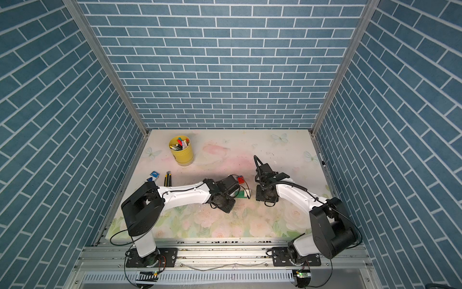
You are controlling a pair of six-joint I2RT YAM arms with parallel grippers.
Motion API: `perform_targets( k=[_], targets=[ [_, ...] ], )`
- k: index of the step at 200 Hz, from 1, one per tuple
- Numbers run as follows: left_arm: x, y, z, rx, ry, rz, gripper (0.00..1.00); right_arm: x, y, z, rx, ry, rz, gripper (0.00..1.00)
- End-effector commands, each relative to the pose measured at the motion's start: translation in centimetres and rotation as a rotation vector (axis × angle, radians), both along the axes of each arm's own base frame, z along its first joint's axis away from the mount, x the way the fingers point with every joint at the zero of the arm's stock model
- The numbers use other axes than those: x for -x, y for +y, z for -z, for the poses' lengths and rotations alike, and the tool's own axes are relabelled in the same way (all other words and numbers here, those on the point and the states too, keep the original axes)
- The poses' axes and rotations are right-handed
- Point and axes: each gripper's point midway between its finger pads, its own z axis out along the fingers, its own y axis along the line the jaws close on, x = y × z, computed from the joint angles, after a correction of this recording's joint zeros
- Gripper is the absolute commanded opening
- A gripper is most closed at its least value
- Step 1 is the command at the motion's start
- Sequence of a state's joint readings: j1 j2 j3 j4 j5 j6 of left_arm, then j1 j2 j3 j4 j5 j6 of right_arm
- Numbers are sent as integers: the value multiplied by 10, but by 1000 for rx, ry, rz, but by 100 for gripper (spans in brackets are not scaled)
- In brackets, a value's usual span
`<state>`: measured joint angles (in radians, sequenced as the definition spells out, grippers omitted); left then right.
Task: Assemble the letter y with lego
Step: Pick up the lego brick from the center of the board, then assemble the lego brick with the lego brick.
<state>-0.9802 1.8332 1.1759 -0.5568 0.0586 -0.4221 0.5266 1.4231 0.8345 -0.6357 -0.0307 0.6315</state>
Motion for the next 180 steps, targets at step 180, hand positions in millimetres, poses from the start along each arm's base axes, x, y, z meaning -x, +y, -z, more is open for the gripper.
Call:
perform_targets(
  k=[180],
  targets=[
    [-59, -19, -38, 169, 97, -362, 17, 0, 0, 6, -27, -18, 34, 49]
  ],
)
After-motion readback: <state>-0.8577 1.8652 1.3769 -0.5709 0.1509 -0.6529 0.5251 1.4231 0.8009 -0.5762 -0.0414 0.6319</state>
